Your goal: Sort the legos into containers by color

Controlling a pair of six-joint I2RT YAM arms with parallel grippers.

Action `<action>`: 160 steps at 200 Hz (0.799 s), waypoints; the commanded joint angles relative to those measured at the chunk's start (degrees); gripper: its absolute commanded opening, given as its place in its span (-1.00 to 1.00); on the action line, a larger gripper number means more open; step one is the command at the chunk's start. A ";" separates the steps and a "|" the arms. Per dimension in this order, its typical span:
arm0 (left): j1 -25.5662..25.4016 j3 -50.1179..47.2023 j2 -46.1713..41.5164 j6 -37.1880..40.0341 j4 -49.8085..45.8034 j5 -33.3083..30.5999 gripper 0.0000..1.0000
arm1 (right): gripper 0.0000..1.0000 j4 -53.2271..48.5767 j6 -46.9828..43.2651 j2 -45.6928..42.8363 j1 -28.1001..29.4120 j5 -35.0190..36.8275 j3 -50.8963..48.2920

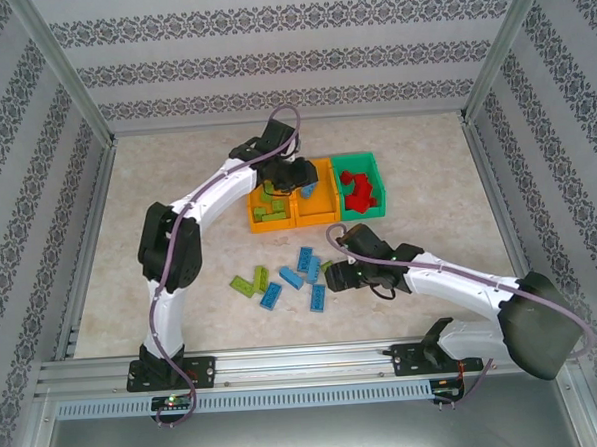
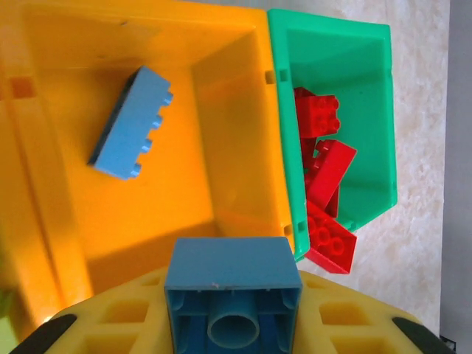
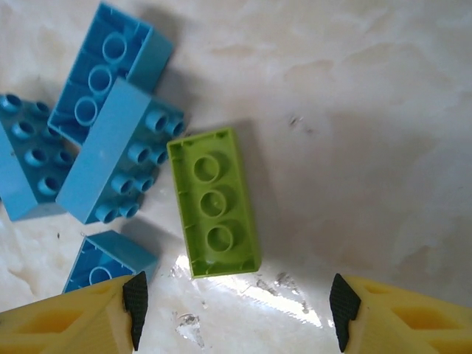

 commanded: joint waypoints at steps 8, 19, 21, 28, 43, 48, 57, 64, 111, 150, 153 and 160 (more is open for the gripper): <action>-0.33 5.96 4.17 0.67 -2.04 2.81 -0.25 | 0.42 0.93 -1.29 2.78 1.42 2.11 -0.09; -0.52 6.77 5.11 0.33 -2.54 2.47 -0.20 | 0.42 0.98 -1.31 3.91 1.46 2.37 0.14; -0.50 6.78 5.23 0.30 -2.55 2.46 -0.18 | 0.41 0.95 -1.31 4.10 1.46 2.41 0.18; -0.56 6.79 5.43 0.15 -2.51 2.45 -0.09 | 0.41 0.94 -1.55 4.82 1.52 2.48 0.44; -0.59 6.66 5.35 0.09 -3.09 1.80 0.06 | 0.40 1.24 -1.84 5.86 1.79 2.20 0.88; -0.62 6.62 5.12 0.14 -3.52 1.37 0.15 | 0.40 1.29 -2.00 6.22 1.97 2.16 1.02; -0.66 6.37 4.47 0.44 -4.02 0.58 0.23 | 0.40 1.37 -2.37 6.83 2.10 2.12 1.24; -0.61 5.85 3.80 0.69 -4.14 0.04 0.27 | 0.40 1.46 -2.63 7.33 2.32 2.19 1.41; -0.66 0.85 -3.66 1.42 -3.28 -3.66 0.58 | 0.39 2.75 -2.87 10.20 2.81 3.09 2.26; -0.50 -4.68 -8.91 1.45 -2.17 -3.81 0.67 | 0.32 3.20 -4.45 13.56 3.09 3.41 4.44; -0.54 -5.63 -9.35 1.21 -1.80 -3.63 0.67 | 0.32 3.12 -4.59 13.83 3.14 3.49 4.64; -0.43 -8.03 -10.60 0.48 -0.41 -2.90 0.67 | 0.31 2.88 -4.89 14.44 3.13 3.82 5.00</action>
